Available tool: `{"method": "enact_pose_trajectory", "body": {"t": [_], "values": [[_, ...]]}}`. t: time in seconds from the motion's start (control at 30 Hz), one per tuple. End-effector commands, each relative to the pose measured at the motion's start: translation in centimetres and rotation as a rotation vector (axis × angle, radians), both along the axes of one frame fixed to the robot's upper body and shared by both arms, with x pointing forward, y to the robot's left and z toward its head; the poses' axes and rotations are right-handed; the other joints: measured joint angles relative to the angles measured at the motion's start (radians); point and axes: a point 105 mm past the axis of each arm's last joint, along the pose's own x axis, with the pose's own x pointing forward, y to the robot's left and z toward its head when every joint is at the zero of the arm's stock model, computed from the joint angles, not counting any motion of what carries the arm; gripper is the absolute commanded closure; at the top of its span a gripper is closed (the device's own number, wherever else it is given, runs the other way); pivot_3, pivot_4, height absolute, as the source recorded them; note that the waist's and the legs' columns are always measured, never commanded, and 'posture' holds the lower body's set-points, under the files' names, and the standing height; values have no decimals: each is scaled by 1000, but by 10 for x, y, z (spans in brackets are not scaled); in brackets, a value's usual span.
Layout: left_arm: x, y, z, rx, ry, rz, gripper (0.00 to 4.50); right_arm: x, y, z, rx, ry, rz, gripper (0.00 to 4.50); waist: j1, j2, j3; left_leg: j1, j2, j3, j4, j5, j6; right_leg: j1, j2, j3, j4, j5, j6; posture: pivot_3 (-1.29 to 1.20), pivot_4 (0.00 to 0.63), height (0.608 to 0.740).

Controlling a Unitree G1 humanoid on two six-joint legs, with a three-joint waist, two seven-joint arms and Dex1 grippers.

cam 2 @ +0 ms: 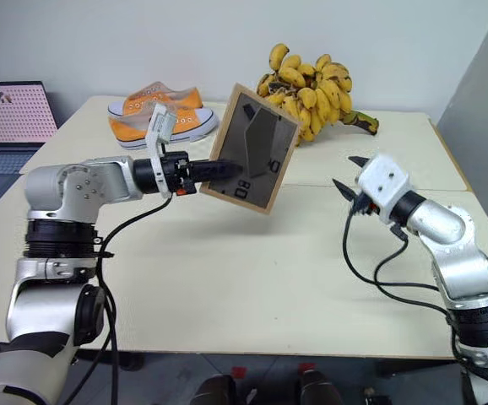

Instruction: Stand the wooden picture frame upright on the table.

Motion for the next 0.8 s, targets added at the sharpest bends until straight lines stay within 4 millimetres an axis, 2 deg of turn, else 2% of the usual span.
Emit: {"method": "enact_pose_trajectory", "body": {"t": [0.03, 0.17, 0.27, 0.37, 0.6, 0.8], "values": [[-27, -4, 15, -25, 19, -83, 3197, -5, 18, -11, -310, -348, 135, 2006, -3, 0, 0, 0, 0, 0, 0, 0, 0, 0, 0, 0, 1, 0, 0, 0, 150, 740], [-37, -7, 14, -48, 84, -95, 3197, -1, 31, -21, -367, -515, 208, 2006, -11, 0, 0, 0, 0, 0, 1, 0, 0, 0, 0, 0, 2, 2, -3, 0, 150, 740], [-43, -10, 12, -41, 96, -96, 3197, 1, 50, -8, -357, -690, 246, 2006, -13, 0, 0, 1, 0, -1, 1, 1, -2, 0, 0, 0, 3, 2, -4, 0, 150, 740], [-42, -8, 13, -48, 97, -72, 3197, 2, 53, 6, -327, -790, 234, 2006, -14, 0, 0, 1, 0, -2, 1, 2, -4, 0, 0, 0, 4, 2, -4, 0, 150, 740], [-37, -6, 20, -66, 78, -31, 3197, 3, 47, 23, -301, -861, 192, 2006, -9, 0, 0, 1, -4, -2, 1, 4, -7, 1, -5, -1, 3, 3, -4, 0, 150, 740], [-37, -13, 25, -77, 66, -55, 3197, -3, 60, 33, -278, -899, 226, 2006, -9, 0, 0, 1, -7, -2, 1, 4, -7, 2, -8, -1, 4, 3, -4, 0, 150, 740]]}}
